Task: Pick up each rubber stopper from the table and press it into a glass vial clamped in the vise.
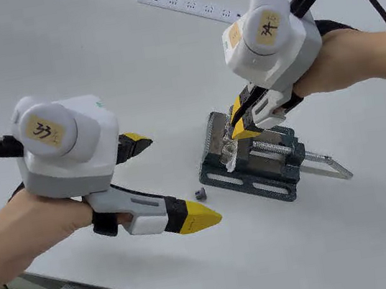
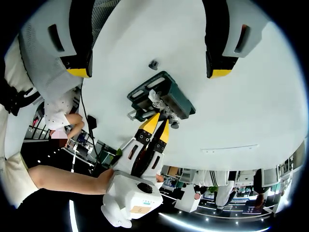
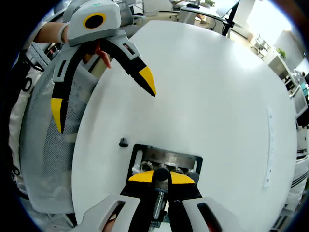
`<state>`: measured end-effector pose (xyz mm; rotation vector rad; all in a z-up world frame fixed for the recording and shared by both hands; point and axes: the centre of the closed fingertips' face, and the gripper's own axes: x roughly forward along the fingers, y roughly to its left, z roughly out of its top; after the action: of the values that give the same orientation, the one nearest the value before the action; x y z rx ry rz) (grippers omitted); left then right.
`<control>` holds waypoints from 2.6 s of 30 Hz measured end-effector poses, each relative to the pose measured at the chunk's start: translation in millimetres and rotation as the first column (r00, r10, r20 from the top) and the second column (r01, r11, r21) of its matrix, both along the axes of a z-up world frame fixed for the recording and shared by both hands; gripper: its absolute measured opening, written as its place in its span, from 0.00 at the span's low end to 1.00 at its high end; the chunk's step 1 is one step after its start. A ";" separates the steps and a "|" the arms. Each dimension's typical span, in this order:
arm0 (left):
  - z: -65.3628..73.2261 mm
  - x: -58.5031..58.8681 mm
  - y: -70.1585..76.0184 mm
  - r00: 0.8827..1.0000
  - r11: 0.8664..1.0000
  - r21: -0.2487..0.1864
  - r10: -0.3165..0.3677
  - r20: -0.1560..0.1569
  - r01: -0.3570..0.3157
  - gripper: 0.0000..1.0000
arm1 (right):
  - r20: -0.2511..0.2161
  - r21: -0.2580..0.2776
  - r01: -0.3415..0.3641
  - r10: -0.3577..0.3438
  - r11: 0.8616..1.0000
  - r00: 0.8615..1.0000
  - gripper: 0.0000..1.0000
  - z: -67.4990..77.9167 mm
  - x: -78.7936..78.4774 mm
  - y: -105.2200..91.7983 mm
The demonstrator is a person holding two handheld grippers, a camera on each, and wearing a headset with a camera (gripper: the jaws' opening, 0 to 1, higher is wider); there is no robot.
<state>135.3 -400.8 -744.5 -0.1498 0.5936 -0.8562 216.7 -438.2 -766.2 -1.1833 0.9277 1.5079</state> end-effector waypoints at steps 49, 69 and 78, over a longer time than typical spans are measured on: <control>-0.8 0.4 -1.1 1.000 1.000 -0.002 0.000 -0.009 0.000 0.96 | 0.041 0.026 0.047 -0.048 0.999 0.998 0.09 0.0 -0.9 -0.6; -0.8 -0.6 -1.3 1.000 1.000 -0.003 0.000 -0.008 0.000 0.96 | 0.023 0.047 0.057 -0.058 0.997 0.998 0.17 10.8 -3.2 -0.5; 2.1 1.8 1.3 1.000 1.000 0.003 0.004 0.011 -0.004 0.97 | -0.017 0.045 0.032 -0.031 0.998 0.999 0.15 18.0 -2.6 -6.3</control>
<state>137.0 -399.4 -742.4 -0.1436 0.5845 -0.8515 214.1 -444.5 -748.2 -1.1207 0.9142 1.5080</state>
